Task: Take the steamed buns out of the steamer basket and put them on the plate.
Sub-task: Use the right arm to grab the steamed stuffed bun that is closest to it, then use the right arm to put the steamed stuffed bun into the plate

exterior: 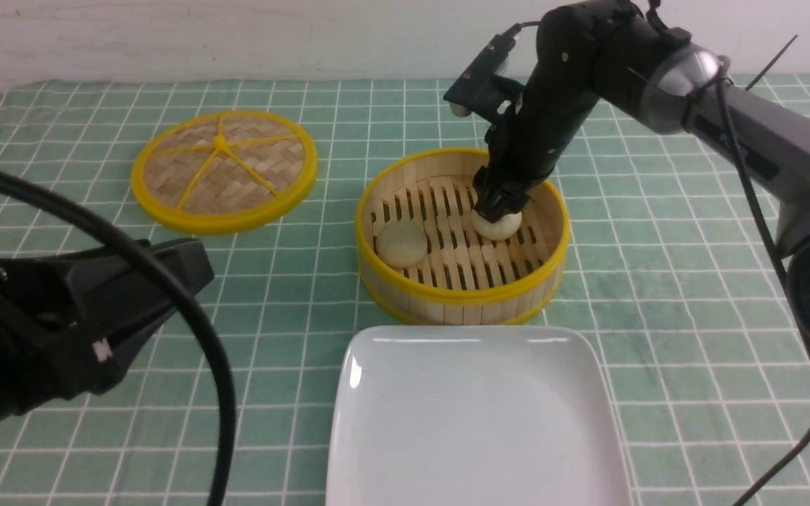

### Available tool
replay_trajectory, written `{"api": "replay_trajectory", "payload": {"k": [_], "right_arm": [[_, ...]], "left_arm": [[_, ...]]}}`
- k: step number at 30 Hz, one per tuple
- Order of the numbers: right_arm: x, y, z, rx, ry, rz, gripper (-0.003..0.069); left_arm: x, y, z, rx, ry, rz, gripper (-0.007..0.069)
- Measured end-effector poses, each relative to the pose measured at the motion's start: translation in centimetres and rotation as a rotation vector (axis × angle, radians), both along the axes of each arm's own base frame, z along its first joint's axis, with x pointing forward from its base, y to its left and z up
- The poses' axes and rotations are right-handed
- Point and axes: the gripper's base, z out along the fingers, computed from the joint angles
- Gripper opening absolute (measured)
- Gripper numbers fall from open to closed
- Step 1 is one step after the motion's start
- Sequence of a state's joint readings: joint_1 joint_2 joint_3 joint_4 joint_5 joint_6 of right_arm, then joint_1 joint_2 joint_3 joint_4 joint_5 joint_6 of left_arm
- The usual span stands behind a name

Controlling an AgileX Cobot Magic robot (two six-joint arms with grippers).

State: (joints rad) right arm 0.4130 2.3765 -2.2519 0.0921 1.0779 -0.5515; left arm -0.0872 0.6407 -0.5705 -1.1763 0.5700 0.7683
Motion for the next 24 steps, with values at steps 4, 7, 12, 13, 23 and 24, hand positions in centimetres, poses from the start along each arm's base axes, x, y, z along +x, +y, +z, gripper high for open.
{"api": "replay_trajectory", "payload": {"k": [4, 7, 12, 13, 23, 24], "right_arm": [[0.0, -0.2, 0.0, -0.014, 0.012, -0.031, 0.0344], [-0.1, -0.3, -0.4, -0.02, 0.044, -0.056, 0.0238], [-0.2, -0.3, -0.2, -0.015, 0.05, -0.067, 0.0028], [-0.1, -0.3, 0.1, -0.013, 0.046, -0.066, 0.002], [-1.1, -0.3, 8.6, 0.099, -0.08, -0.057, 0.0021], [-1.4, -0.3, 9.8, 0.125, -0.103, -0.061, 0.0021]], "left_arm": [[0.0, 0.0, 0.0, 0.001, 0.0, 0.0, 0.0416], [0.0, 0.0, 0.0, 0.001, 0.0, 0.0, 0.0416], [0.0, 0.0, 0.0, 0.001, 0.0, 0.001, 0.0416], [0.0, 0.0, 0.0, 0.001, 0.0, 0.001, 0.0416], [0.1, 0.1, 0.0, 0.019, -0.018, 0.014, 0.0416], [0.1, 0.2, 0.0, 0.025, -0.023, 0.016, 0.0416]]}}
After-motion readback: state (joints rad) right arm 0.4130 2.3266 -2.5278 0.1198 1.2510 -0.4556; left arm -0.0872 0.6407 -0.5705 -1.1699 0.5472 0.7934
